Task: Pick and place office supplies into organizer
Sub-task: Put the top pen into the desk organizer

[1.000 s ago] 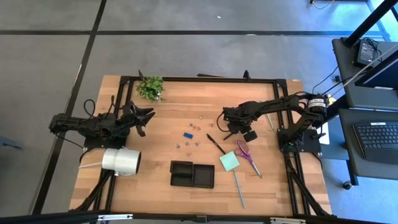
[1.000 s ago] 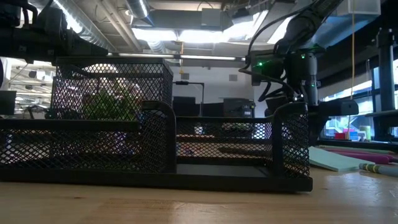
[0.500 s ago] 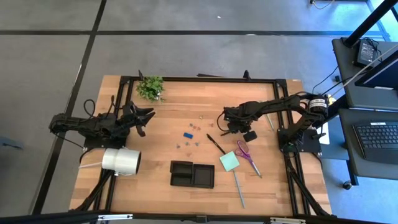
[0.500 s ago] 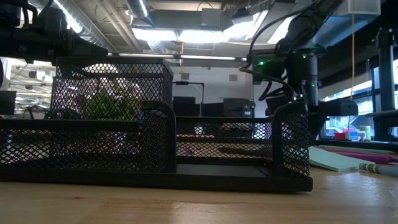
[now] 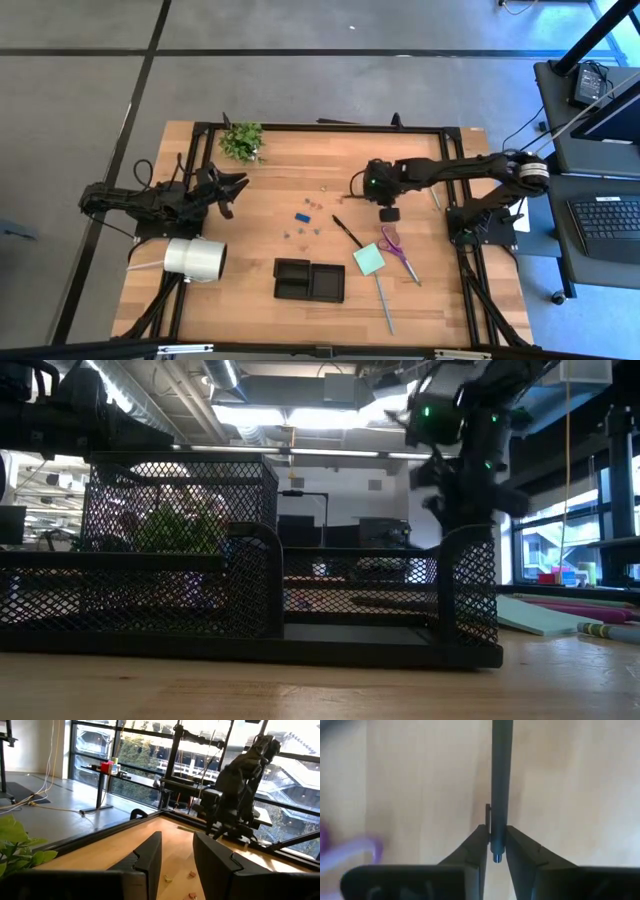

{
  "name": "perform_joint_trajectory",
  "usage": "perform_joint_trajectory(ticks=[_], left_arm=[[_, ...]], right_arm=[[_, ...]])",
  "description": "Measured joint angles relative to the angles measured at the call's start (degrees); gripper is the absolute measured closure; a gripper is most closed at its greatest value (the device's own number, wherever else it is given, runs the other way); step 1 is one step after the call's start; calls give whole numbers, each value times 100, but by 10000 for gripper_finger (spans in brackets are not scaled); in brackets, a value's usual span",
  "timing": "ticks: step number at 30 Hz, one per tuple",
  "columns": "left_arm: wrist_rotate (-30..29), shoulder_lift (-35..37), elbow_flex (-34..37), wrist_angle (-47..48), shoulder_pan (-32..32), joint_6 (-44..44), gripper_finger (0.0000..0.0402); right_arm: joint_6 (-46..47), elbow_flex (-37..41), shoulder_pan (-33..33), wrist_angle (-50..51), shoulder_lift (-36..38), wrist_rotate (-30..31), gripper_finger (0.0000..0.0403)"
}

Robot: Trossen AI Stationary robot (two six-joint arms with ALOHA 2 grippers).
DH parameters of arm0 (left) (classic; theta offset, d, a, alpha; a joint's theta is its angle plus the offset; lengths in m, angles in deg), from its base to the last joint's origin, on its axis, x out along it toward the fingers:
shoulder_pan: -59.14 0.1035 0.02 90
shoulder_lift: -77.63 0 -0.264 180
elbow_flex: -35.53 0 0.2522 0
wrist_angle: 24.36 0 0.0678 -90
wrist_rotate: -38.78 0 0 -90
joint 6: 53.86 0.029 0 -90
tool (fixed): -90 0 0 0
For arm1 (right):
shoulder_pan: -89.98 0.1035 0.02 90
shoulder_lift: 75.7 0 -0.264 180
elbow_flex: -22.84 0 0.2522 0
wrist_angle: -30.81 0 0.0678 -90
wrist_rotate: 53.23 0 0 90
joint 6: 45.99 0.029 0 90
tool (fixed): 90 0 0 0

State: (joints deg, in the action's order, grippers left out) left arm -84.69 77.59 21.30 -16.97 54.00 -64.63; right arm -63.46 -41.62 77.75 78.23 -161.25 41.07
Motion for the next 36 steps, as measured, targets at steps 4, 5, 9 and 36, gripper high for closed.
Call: perform_joint_trajectory(ticks=[4, 5, 9, 36], left_arm=[[0, 0, 0, -85, 0, -2, 297], [0, 0, 0, -158, 0, 0, 297], [0, -2, 0, -540, 0, -69, 295], [-139, -5400, -3381, -715, 0, 9071, 262]], right_arm=[[818, -5, 0, -1056, 364, -12, 340], [984, -7, 0, -1350, 449, -13, 340], [1440, -13, 0, -2529, 663, -250, 340], [7608, -24, -603, -4523, 637, -3100, 340]])
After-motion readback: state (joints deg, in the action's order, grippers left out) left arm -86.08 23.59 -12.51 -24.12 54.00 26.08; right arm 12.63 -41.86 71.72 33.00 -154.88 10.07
